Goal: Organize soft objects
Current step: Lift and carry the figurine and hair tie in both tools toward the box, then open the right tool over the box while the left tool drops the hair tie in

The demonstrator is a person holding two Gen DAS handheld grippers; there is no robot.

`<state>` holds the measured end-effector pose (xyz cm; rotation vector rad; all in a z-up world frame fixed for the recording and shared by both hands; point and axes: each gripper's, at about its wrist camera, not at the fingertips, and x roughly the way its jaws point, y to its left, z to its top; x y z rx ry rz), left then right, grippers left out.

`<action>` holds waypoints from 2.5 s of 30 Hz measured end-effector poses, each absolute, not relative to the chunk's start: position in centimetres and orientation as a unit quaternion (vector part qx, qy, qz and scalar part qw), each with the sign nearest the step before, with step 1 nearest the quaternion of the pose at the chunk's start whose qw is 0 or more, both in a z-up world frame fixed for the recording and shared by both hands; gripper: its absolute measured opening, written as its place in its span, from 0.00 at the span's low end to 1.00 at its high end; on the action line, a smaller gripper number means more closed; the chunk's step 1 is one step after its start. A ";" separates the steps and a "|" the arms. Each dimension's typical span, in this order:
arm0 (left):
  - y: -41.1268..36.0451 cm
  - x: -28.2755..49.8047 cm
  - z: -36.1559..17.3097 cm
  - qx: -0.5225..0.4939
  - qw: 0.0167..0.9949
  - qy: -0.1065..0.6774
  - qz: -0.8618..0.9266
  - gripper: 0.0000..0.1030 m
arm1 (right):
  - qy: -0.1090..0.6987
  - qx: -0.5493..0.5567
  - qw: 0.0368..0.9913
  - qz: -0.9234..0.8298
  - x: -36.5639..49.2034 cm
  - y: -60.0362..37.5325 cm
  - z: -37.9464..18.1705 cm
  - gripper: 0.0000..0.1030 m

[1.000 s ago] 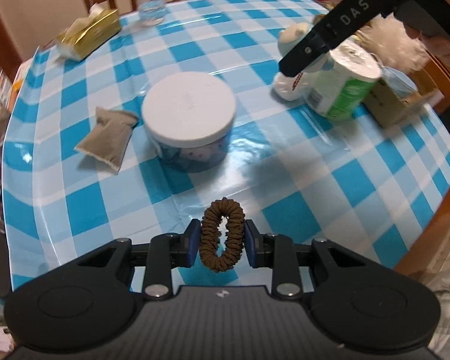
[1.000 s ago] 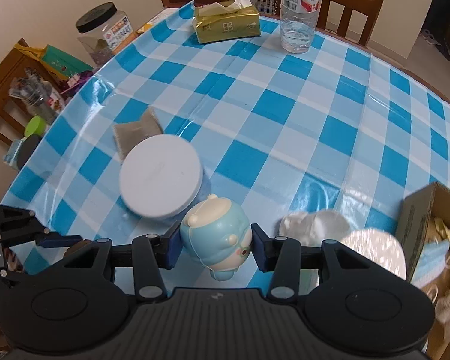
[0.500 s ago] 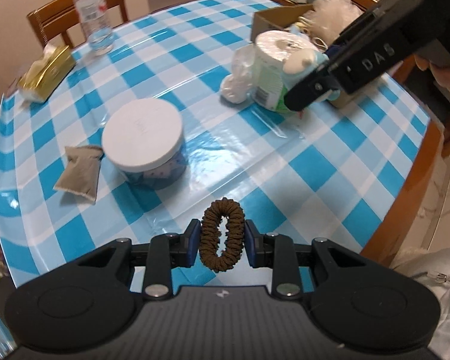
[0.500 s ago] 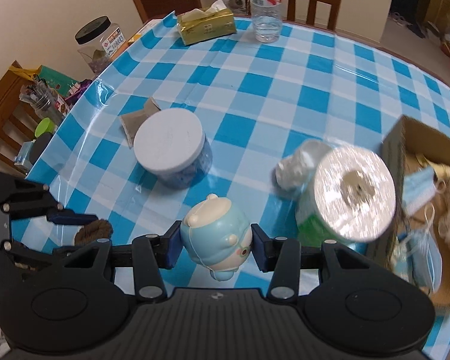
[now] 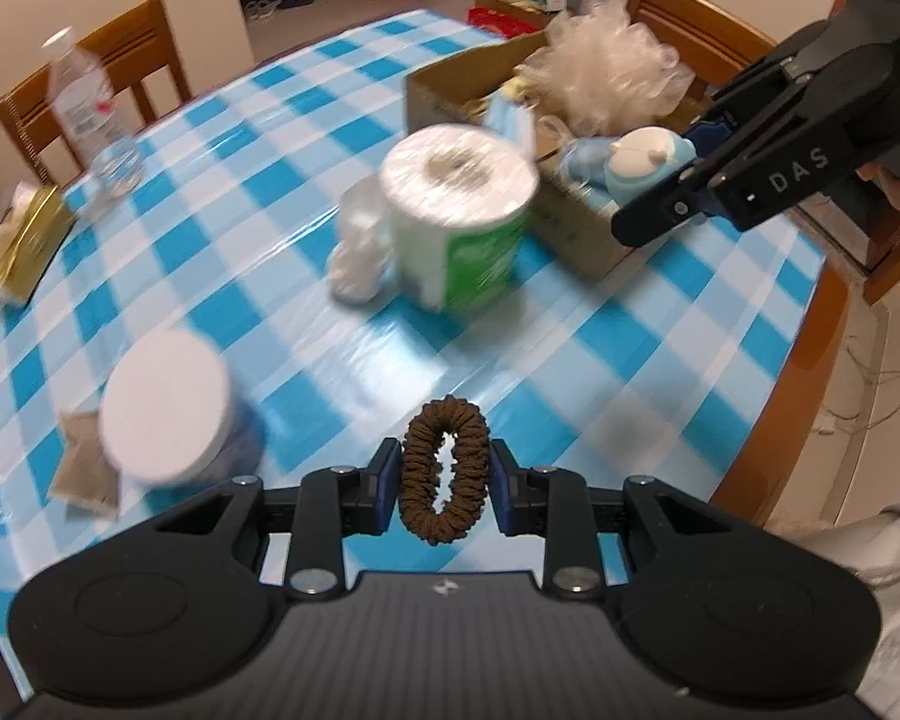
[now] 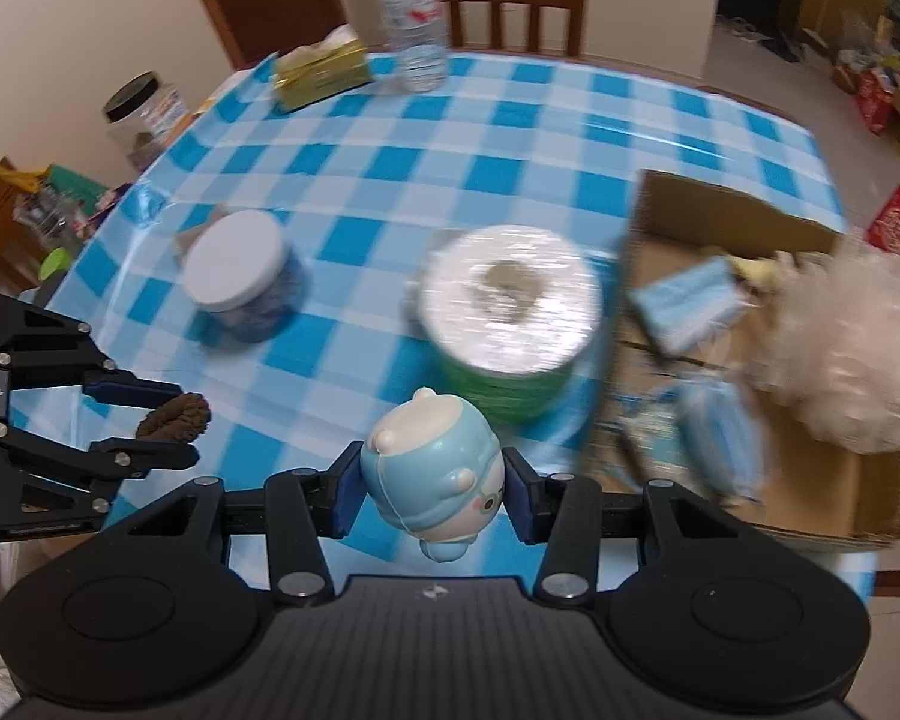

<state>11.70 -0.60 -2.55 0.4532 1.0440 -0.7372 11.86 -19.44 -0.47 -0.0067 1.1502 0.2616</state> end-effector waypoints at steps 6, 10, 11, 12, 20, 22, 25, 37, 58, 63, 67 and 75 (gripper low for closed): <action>-5.2 11.8 -2.1 0.213 0.776 0.475 -0.356 0.28 | 0.534 0.002 0.841 0.089 11.5 -25.2 0.3 0.50; -7.9 11.8 -1.8 0.215 0.775 0.470 -0.364 0.28 | 0.531 0.003 0.845 0.070 11.5 -28.6 0.5 0.50; -8.6 11.9 -1.7 0.217 0.775 0.468 -0.365 0.28 | 0.530 0.004 0.846 0.064 11.6 -29.4 0.4 0.50; -9.1 11.9 -1.7 0.218 0.775 0.468 -0.366 0.28 | 0.529 0.004 0.846 0.061 11.7 -30.2 0.4 0.50; -13.1 12.2 -1.4 0.224 0.773 0.465 -0.370 0.28 | 0.532 0.014 0.846 0.036 12.9 -35.1 -1.0 0.51; -13.9 12.4 -1.2 0.226 0.773 0.464 -0.370 0.28 | 0.532 0.014 0.846 0.031 13.3 -36.0 -1.5 0.51; -15.2 12.6 -1.0 0.229 0.773 0.461 -0.370 0.28 | 0.525 0.012 0.851 0.022 13.6 -37.0 -2.0 0.71; -19.4 14.3 -0.2 0.248 0.774 0.444 -0.377 0.28 | 0.517 0.027 0.855 0.021 13.2 -38.0 -3.3 0.88; -27.8 25.7 -2.1 0.231 0.813 0.419 -0.332 0.48 | 0.483 0.074 0.872 0.009 10.0 -36.5 -5.2 0.97; -28.4 27.9 -2.9 0.219 0.828 0.416 -0.305 0.85 | 0.473 0.062 0.879 0.005 9.5 -36.0 -5.0 0.97; -28.0 27.7 -2.4 0.214 0.831 0.414 -0.305 0.90 | 0.463 0.062 0.884 -0.001 9.3 -36.1 -4.7 0.99; -26.5 25.2 -0.6 0.226 0.835 0.391 -0.315 0.95 | 0.456 0.053 0.889 -0.010 9.6 -35.9 -4.6 1.00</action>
